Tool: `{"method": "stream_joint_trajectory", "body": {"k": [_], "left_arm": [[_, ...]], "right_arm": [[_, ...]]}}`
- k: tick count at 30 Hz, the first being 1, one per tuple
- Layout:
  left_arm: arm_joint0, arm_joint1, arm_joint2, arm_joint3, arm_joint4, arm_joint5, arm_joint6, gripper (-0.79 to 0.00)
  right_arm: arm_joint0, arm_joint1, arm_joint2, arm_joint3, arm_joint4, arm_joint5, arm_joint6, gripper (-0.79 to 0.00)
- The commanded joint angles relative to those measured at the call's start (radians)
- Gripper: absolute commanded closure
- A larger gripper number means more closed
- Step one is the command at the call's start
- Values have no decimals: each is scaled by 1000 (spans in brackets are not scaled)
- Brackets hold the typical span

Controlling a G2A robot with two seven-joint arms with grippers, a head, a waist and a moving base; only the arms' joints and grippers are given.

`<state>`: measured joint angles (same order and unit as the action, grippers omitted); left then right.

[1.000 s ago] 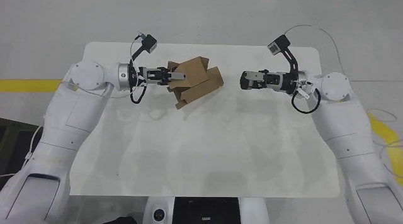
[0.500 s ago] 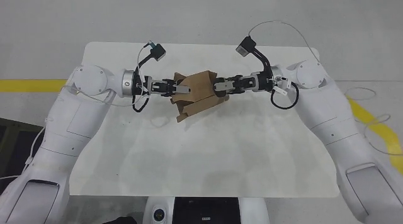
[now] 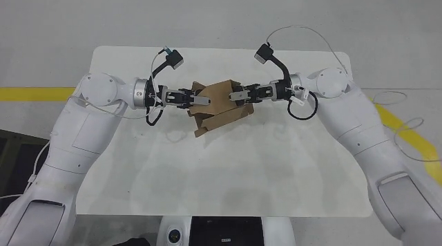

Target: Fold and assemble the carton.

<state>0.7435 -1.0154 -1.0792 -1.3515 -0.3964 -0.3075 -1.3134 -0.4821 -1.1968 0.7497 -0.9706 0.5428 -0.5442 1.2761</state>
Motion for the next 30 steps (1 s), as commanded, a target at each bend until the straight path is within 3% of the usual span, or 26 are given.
{"method": "stream_joint_trajectory", "body": {"k": [1,12,24,29,30], "left_arm": [[0,0,0,0,2,2,3,0],[-2,1,-3,12,1,-3,2,0],[1,3,-2,7,-15,-4,-24,0],[0,3,-2,7,-20,-2,-30,0],[0,3,-1,8,-21,-1,-31,0]], "right_arm": [[5,-4,-17,0,20,3,3,-376],[23,-11,-51,17,160,51,51,-351],[69,-27,-101,24,152,70,70,-314],[86,-36,-122,41,153,68,68,-262],[88,-37,-125,44,154,68,68,-215]]}}
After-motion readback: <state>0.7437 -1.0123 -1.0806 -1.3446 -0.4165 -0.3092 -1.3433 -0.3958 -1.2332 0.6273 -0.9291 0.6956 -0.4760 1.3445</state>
